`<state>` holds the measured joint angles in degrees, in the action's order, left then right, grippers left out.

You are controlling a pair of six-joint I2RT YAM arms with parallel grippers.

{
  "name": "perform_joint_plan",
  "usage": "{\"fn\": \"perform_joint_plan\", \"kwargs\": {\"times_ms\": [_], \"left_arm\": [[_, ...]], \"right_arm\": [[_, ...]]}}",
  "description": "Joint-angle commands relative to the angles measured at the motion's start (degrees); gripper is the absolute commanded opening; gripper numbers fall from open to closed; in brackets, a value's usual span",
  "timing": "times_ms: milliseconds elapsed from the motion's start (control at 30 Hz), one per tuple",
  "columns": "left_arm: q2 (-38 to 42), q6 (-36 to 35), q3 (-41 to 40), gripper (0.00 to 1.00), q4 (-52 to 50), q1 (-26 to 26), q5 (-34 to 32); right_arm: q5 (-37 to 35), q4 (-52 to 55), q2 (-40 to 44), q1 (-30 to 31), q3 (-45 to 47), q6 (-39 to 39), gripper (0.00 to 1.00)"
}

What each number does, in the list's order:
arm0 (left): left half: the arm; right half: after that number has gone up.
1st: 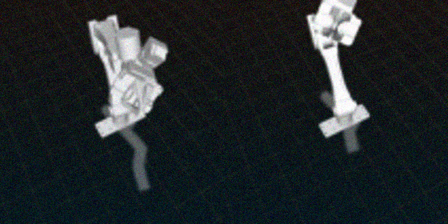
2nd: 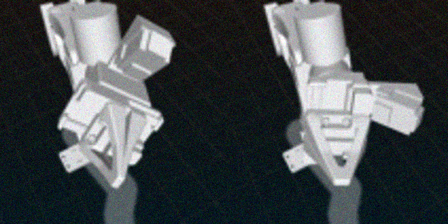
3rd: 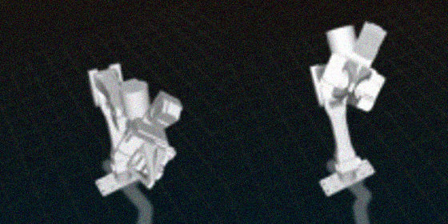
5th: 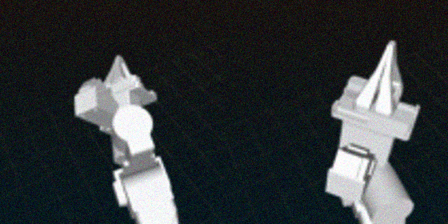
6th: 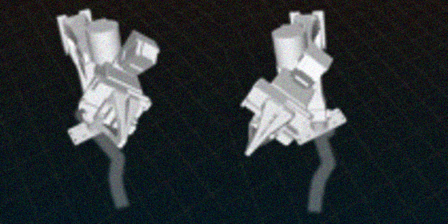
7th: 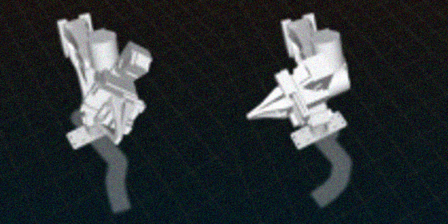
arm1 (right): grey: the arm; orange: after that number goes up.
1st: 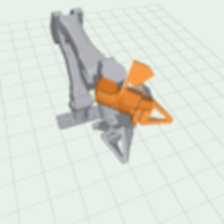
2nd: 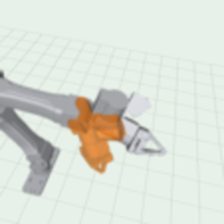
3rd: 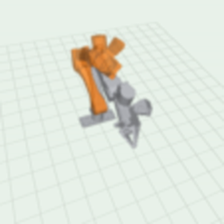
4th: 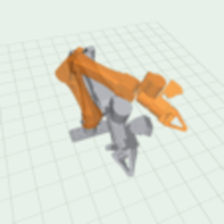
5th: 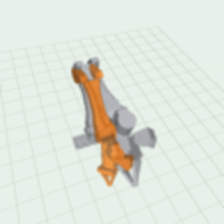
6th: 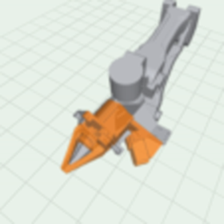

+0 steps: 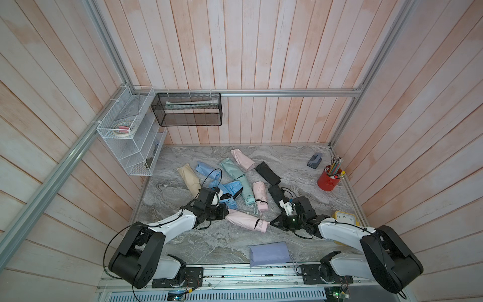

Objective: Take umbrellas out of sleeves
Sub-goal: Take out the umbrella from the umbrella sleeve.

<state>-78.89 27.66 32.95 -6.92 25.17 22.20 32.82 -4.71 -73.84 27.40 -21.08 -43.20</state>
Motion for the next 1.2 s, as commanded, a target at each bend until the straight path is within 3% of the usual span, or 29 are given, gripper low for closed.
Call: {"fn": "perform_joint_plan", "kwargs": {"times_ms": [0,700,867,933,967,1100,1167], "left_arm": [[1.2,-0.1,0.7,0.00,-1.0,-0.8,-2.2],[2.6,-0.2,1.2,0.00,-2.3,-2.1,-2.6],[2.7,0.0,1.0,0.00,-1.3,-2.2,0.1],[3.3,0.8,0.4,0.23,-1.0,-2.2,0.4],[4.1,1.5,-0.1,0.30,-0.7,-2.2,0.2],[7.4,4.9,-2.9,0.43,-0.1,-2.1,0.7],[9.1,7.1,-4.5,0.44,0.2,-2.0,1.7]], "right_arm": [[-2.3,3.0,0.7,-0.9,-0.9,1.3,0.00],[-2.2,5.3,1.9,-3.1,-1.2,3.6,0.00],[-1.4,4.7,1.6,-3.2,-1.1,3.4,0.00],[-1.4,4.5,1.7,-3.2,-1.1,3.2,0.00],[-1.3,4.2,1.7,-3.2,-1.0,3.1,0.00],[-1.0,3.6,1.6,-3.3,-1.1,2.9,0.00],[-0.8,3.2,1.4,-3.2,-1.0,2.8,0.00]]}}
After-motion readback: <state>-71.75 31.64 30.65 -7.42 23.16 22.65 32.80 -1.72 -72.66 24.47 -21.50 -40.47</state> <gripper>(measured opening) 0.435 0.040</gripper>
